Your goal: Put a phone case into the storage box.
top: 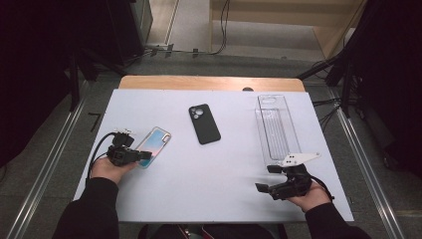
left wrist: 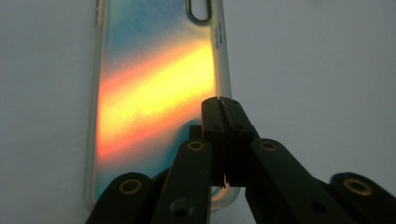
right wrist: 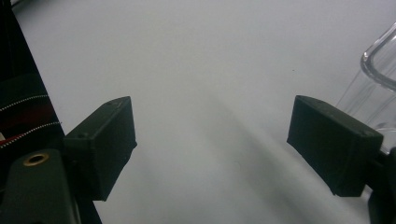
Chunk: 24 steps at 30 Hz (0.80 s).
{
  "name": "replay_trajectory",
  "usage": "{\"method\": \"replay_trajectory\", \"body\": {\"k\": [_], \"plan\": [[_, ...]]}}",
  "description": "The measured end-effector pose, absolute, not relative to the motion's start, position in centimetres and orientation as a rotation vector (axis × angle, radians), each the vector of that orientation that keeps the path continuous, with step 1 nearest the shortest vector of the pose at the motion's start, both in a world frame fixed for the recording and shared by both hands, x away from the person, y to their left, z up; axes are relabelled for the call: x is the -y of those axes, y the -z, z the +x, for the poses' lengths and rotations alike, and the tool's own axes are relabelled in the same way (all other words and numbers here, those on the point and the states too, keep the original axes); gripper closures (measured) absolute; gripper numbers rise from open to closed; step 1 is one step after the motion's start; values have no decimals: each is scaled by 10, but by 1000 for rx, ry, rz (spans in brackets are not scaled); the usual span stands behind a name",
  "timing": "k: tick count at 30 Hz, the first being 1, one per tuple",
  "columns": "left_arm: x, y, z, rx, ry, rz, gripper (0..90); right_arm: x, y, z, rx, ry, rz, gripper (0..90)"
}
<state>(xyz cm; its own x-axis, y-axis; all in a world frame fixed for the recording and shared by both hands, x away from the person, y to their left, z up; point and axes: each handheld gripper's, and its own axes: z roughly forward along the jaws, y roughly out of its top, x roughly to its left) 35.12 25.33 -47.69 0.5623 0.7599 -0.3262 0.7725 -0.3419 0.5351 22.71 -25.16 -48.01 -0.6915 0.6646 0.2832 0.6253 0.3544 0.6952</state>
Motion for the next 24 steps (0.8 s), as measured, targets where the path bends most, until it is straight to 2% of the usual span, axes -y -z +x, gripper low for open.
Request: {"method": "replay_trajectory", "body": {"k": [5, 12, 17, 24], "plan": [[-254, 464, 339, -1142, 26, 2046, 636, 252, 480, 227, -2540, -1275, 1218, 134], [-244, 459, 321, -1063, 55, 1992, 404, 252, 480, 227, -2538, -1273, 1217, 135], [-234, 455, 309, -1000, 67, 2002, 339, 252, 480, 227, -2540, -1273, 1218, 134], [-223, 456, 296, -946, 83, 2033, 321, 252, 480, 227, -2536, -1271, 1216, 134]]}}
